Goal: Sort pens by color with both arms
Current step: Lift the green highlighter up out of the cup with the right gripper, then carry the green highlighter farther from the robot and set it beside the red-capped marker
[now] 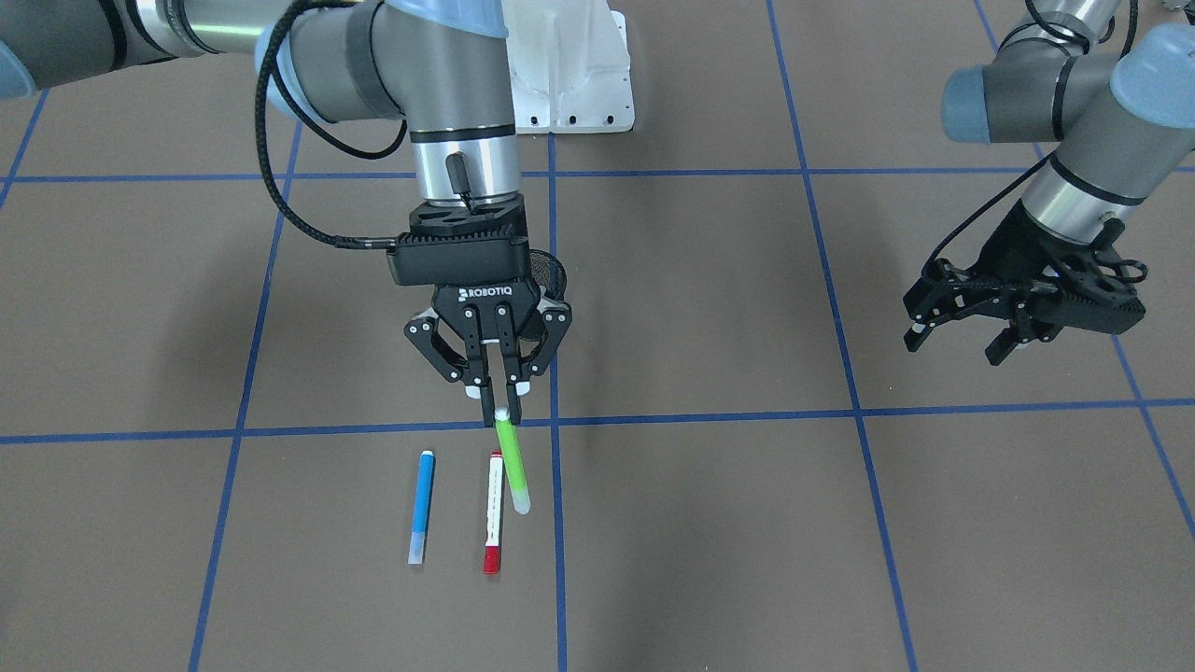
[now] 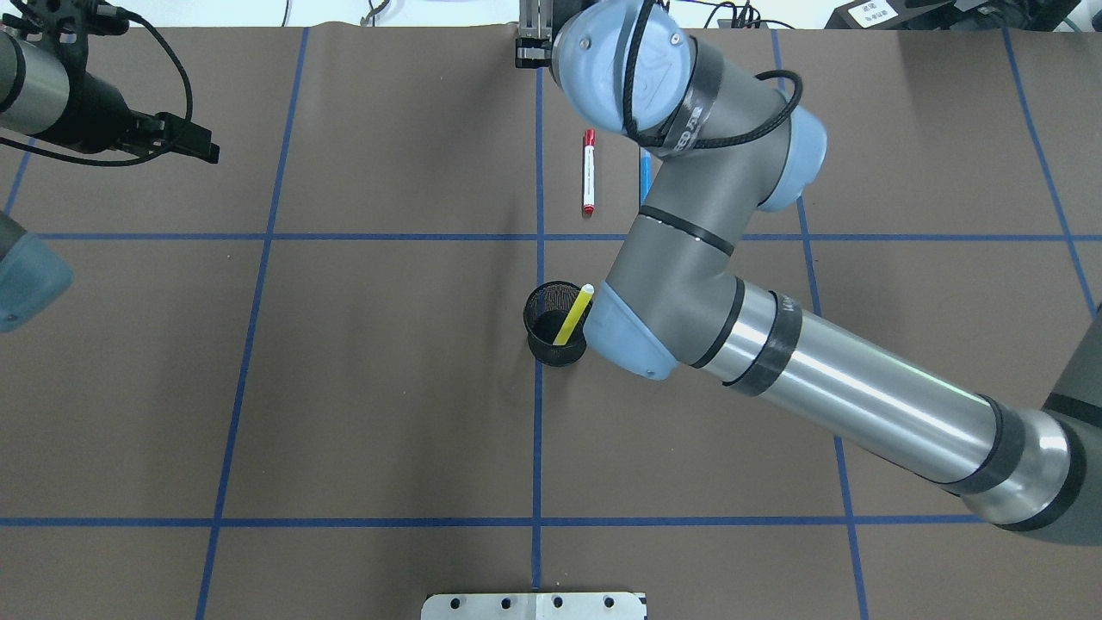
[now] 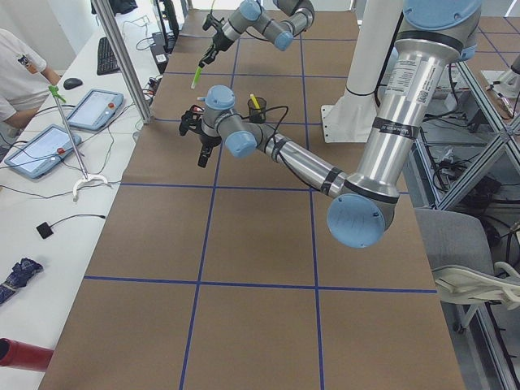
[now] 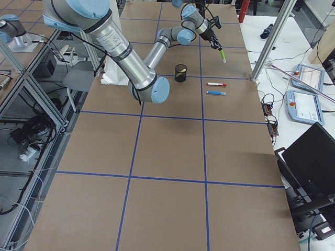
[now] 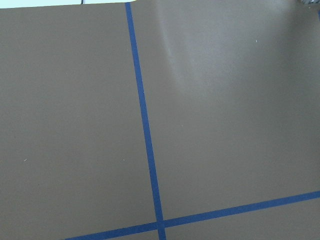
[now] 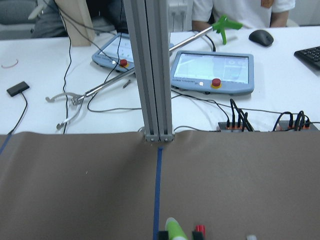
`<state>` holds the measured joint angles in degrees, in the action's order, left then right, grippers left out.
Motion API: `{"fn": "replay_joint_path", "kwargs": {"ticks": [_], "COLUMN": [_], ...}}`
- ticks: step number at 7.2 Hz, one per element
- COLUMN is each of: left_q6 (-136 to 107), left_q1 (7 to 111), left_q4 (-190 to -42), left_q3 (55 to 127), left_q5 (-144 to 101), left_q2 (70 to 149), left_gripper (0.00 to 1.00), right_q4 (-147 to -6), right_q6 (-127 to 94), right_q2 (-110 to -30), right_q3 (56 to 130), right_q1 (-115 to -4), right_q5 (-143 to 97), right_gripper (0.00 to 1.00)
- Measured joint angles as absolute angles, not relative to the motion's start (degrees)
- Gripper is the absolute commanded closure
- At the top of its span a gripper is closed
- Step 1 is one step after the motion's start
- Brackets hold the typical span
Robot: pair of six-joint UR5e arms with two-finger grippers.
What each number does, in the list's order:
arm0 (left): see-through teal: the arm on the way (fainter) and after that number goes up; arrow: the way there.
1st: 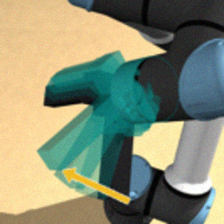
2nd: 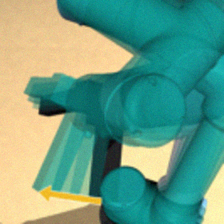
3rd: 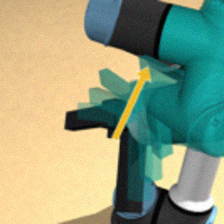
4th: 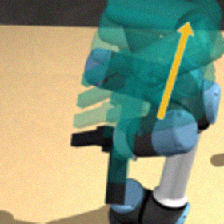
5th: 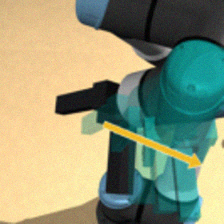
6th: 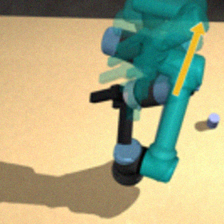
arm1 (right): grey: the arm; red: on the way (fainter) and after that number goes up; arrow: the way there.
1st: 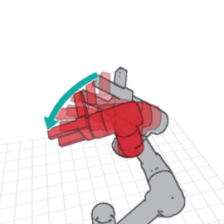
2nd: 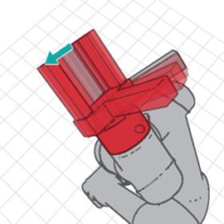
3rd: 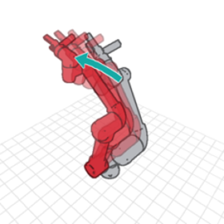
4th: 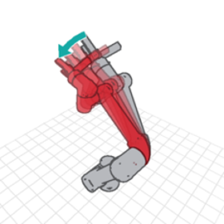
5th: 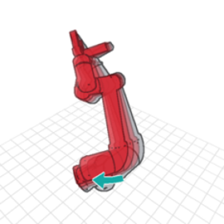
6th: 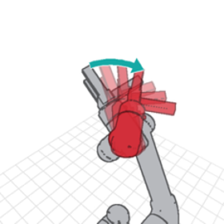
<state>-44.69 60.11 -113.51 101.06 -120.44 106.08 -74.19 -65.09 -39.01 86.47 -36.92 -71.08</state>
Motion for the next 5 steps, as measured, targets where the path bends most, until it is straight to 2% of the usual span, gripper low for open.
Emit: {"fn": "replay_joint_path", "kwargs": {"ticks": [2, 5], "left_q6": [-45.68, -46.92], "left_q1": [60.12, 60.04], "left_q4": [-113.49, -113.55], "left_q3": [101.98, 102.21], "left_q5": [-120.49, -120.46], "left_q2": [105.32, 105.18], "left_gripper": [0.02, 0.02], "right_q4": [-65.76, -63.39], "right_q6": [-67.06, -67.30], "right_q2": [-37.37, -36.36], "right_q3": [76.86, 69.78], "right_q1": [-33.22, -28.44], "right_q5": [-59.38, -49.53], "right_gripper": [1.00, 1.00]}}
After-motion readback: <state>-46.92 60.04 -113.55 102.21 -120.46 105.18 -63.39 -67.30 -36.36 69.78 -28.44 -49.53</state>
